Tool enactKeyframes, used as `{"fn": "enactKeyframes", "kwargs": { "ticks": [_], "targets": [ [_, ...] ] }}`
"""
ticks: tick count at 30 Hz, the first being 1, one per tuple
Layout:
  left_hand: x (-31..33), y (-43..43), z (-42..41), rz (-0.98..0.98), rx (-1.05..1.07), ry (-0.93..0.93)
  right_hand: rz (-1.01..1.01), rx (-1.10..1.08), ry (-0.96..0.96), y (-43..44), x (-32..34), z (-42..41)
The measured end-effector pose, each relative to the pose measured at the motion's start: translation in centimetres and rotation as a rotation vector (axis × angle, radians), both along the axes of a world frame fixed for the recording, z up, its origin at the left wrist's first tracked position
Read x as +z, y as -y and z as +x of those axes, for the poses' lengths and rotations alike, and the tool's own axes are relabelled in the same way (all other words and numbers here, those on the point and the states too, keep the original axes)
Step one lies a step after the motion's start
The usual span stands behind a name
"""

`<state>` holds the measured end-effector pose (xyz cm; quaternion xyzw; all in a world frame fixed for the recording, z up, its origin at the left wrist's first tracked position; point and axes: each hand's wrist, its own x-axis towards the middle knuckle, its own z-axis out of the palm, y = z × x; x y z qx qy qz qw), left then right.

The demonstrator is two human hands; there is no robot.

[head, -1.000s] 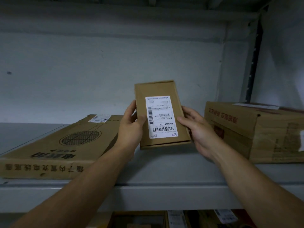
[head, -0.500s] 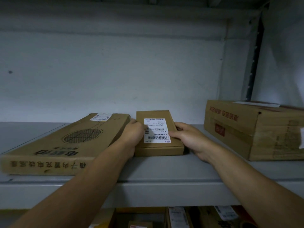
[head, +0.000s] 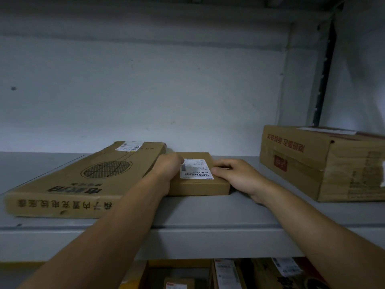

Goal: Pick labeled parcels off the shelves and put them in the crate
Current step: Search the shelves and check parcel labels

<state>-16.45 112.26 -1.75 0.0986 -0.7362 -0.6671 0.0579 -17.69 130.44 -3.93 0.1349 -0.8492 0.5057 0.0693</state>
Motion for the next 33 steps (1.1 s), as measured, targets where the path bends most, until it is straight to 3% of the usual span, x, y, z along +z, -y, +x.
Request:
{"fn": "enactKeyframes", "kwargs": {
  "ticks": [4,10,14,23,27,33],
  "targets": [
    [-0.3,0.2,-0.5,-0.003,0.011,-0.061,0.016,-0.004,-0.003,-0.1,0.1,0.5],
    [-0.7,0.4,-0.2,-0.286,0.095,-0.468,-0.031,-0.078,-0.067,-0.2,0.3,1.3],
    [-0.5,-0.1,0.5,-0.339,0.059,-0.607,-0.084,-0.130,-0.149,-0.2,0.9,2.2],
    [0.8,-2.6,2.3,-0.406,-0.102,-0.690,-0.138,-0.188,-0.303,-2.5,3.2,5.3],
    [1.6,-5.5,2.6,-0.320,-0.245,-0.647,-0.143,-0.276,-0.417,-5.5,5.6,7.0],
    [2.4,-11.8,2.1,-0.210,-0.403,-0.551,0.005,-0.512,-0.560,-13.0,8.2,8.0]
  ]
}}
